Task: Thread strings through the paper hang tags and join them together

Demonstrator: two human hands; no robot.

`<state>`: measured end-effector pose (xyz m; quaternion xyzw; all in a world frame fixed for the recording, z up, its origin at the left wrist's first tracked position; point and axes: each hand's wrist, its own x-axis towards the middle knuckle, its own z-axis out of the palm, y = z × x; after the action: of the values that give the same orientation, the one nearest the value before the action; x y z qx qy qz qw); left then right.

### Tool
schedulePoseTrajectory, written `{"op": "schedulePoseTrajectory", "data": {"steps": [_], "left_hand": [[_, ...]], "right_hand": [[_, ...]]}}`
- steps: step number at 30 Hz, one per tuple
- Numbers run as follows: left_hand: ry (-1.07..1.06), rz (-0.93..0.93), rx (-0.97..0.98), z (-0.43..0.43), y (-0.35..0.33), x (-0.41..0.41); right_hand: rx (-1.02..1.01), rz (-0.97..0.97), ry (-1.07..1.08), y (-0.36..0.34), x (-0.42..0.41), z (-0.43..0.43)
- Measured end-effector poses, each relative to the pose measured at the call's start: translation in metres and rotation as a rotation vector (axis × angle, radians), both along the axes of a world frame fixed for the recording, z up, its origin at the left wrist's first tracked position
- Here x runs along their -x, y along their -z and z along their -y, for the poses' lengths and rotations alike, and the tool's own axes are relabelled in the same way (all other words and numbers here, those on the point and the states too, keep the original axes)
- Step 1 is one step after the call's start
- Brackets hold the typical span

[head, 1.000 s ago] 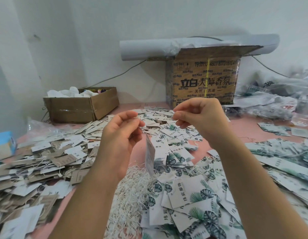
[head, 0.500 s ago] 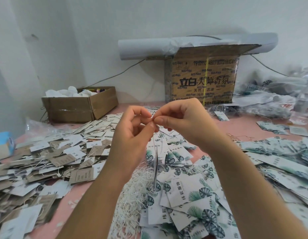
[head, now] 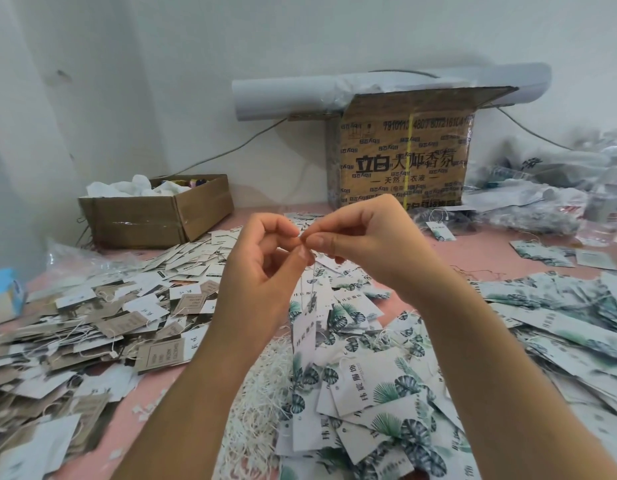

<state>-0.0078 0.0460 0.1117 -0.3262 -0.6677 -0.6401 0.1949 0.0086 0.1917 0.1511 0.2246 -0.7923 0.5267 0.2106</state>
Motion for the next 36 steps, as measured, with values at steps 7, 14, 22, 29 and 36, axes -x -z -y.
{"op": "schedulePoseTrajectory", "data": {"steps": [7, 14, 22, 29, 36], "left_hand": [[-0.016, -0.041, 0.016, -0.0032, 0.0008, -0.0023], [-0.049, -0.095, 0.017, -0.002, -0.0016, -0.0053], [-0.045, -0.063, -0.097, 0.0018, -0.0051, -0.0044], [-0.036, -0.01, -0.093, 0.0025, -0.0027, -0.0016], [-0.013, 0.024, -0.081, -0.001, -0.002, -0.0018]], "right_hand": [[0.06, 0.024, -0.039, 0.0016, 0.0018, -0.0011], [0.154, 0.084, -0.113, 0.0036, 0.0034, -0.0023], [0.315, 0.208, -0.306, 0.0045, 0.0021, 0.0002], [0.312, 0.221, -0.321, 0.0048, 0.0017, 0.0007], [0.214, 0.192, -0.31, 0.0069, 0.0036, 0.0058]]}}
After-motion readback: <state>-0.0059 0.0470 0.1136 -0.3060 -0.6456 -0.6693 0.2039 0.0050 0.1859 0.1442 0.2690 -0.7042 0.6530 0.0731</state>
